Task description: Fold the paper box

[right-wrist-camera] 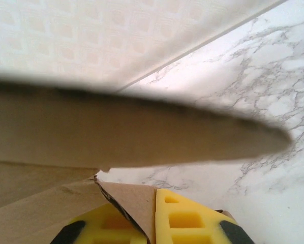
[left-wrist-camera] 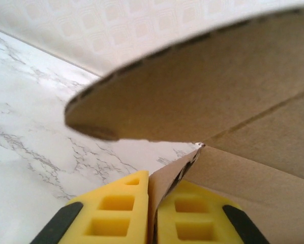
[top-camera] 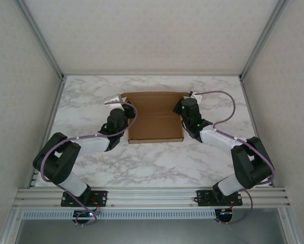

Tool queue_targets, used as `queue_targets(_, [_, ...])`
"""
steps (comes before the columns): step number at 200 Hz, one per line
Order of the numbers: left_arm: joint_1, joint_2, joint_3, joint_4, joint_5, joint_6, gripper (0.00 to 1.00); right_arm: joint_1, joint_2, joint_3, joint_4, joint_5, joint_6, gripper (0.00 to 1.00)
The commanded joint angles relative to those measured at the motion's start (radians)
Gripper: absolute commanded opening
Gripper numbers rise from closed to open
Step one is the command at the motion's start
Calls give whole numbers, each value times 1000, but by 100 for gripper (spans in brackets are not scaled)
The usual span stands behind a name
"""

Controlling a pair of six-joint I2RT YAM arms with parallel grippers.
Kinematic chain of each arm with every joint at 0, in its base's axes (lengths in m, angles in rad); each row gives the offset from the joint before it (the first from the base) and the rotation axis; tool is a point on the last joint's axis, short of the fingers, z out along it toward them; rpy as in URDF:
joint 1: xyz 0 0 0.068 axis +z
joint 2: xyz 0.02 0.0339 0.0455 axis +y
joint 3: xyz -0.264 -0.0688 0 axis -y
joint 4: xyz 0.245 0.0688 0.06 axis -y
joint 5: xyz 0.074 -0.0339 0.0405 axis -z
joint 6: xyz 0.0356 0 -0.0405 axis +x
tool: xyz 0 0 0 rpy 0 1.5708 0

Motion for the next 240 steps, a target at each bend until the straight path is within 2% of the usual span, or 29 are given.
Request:
queue_targets(1, [-5,-31,-45,73,28,20,8,7,-27,-63,67,-41,-37,6])
queue_targets(55, [-11,-74,-154,177,89,125,8,4,-70,-161,172,-135,-170,5])
queue_targets(91, [-35,-90,-233,273,73,182,9,-13,-102,-224,247,-183,-245,3])
queue_targets(129, [-61,-75,-290,372,7,210,9,-21,-85,-265,335,-213,-297,0])
queue_targets(152, [-62,-69,-294,446,-29,274,9,-30,-73,-273,387,-233,-330,0])
queue_targets(195, [-64,-12,-287,590,-43,362,12,-42,-21,-239,461,-286,-381,0])
queue_targets(240, [-63,135,-247,746,-84,452,15,-43,84,-177,509,-245,-365,0])
